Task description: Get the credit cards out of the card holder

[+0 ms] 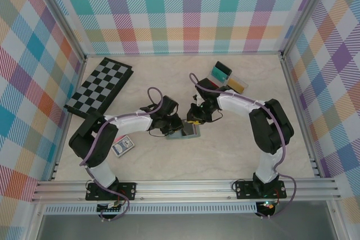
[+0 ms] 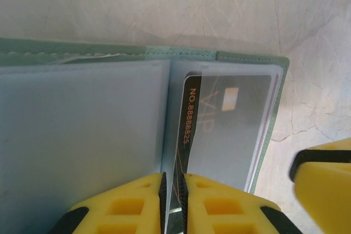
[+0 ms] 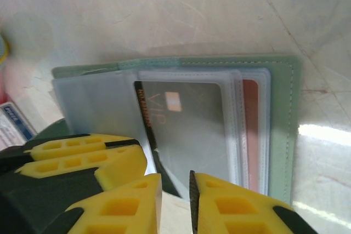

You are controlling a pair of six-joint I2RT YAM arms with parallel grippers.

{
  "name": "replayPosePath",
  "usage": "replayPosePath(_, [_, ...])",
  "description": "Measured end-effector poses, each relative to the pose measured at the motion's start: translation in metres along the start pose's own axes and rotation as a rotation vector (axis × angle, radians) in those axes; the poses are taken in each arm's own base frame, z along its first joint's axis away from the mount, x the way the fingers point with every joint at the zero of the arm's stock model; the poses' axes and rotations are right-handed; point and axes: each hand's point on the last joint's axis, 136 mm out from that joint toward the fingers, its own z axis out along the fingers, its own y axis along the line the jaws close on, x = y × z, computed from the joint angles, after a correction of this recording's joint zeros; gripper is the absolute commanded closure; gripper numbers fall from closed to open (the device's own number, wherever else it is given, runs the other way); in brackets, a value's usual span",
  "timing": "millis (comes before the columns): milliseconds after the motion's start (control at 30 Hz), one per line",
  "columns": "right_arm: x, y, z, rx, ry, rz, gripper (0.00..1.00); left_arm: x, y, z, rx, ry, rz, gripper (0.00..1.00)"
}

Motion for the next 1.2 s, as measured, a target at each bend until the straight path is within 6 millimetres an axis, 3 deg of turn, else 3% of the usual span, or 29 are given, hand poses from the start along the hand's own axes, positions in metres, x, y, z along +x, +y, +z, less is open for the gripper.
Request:
replayPosePath(200, [0.005,-0.014,0.013,0.044,0.042,-0.004,0.76,-0.001,-0.004,0.005,0.028,0.012,0.001,0.84])
replayPosePath(500, [0.002,-0.014,0.016,0.051,0.053,-0.030,0.76,-0.003,-0.005,0.007,0.054,0.011,-0.003,0.84])
replayPosePath(767, [0.001,-0.013,0.015,0.050,0.053,-0.040,0.75,-0.003,-0.001,0.009,0.079,0.021,-0.017,0.90])
replayPosePath(1200, [-0.006,-0.013,0.006,0.092,0.020,-0.057,0.77,-0.004,0.002,0.010,0.114,0.029,-0.043,0.88])
